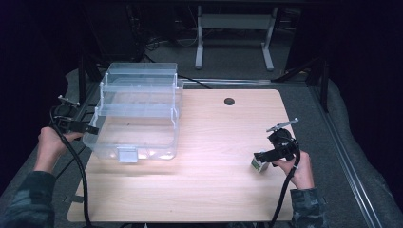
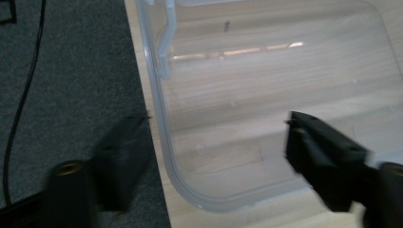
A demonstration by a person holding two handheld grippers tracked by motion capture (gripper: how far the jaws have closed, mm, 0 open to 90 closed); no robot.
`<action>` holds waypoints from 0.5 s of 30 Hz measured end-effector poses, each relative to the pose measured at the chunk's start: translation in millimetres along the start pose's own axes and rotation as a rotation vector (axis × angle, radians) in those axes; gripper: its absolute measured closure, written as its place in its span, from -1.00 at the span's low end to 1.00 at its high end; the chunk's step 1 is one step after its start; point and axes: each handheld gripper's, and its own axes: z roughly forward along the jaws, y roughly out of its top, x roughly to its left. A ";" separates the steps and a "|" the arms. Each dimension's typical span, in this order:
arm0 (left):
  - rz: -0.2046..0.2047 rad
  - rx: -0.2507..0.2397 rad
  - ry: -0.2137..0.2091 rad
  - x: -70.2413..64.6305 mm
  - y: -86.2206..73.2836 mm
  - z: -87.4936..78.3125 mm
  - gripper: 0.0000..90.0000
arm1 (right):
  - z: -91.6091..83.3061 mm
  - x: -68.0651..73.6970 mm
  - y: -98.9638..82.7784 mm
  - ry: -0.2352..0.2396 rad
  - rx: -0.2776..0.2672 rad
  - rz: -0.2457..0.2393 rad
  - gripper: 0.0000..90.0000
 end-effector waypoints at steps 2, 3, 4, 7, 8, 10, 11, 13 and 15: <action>-0.020 0.042 0.027 3.9 9.1 8.3 -0.09 | 0.2 0.3 0.3 0.000 0.002 -0.002 -0.76; -0.020 0.042 0.027 3.9 9.1 8.3 -0.04 | 0.2 0.3 0.3 0.000 0.002 -0.002 -0.76; -0.028 0.052 0.040 4.9 11.6 10.3 -0.04 | 0.2 0.4 0.3 -0.003 0.005 -0.004 -0.76; -0.047 0.088 0.067 8.1 15.1 17.9 0.20 | -0.9 -0.5 -0.3 -0.006 0.003 0.002 -0.75; -0.056 0.097 0.065 9.6 15.1 20.2 0.24 | -1.2 -1.2 -0.5 -0.008 0.002 0.002 -0.75; -0.066 0.105 0.076 11.2 14.8 23.3 0.36 | -1.7 -2.5 -1.2 -0.004 0.001 0.004 -0.74; -0.071 0.108 0.075 12.0 14.5 24.5 0.41 | -1.7 -3.0 -1.6 -0.004 0.003 0.005 -0.73; -0.066 0.103 0.091 14.0 13.7 24.6 0.58 | -1.6 -3.6 -1.9 -0.003 0.005 0.007 -0.72; -0.074 0.104 0.094 16.3 12.8 24.3 0.80 | -1.4 -3.1 -1.7 -0.001 0.007 0.008 -0.72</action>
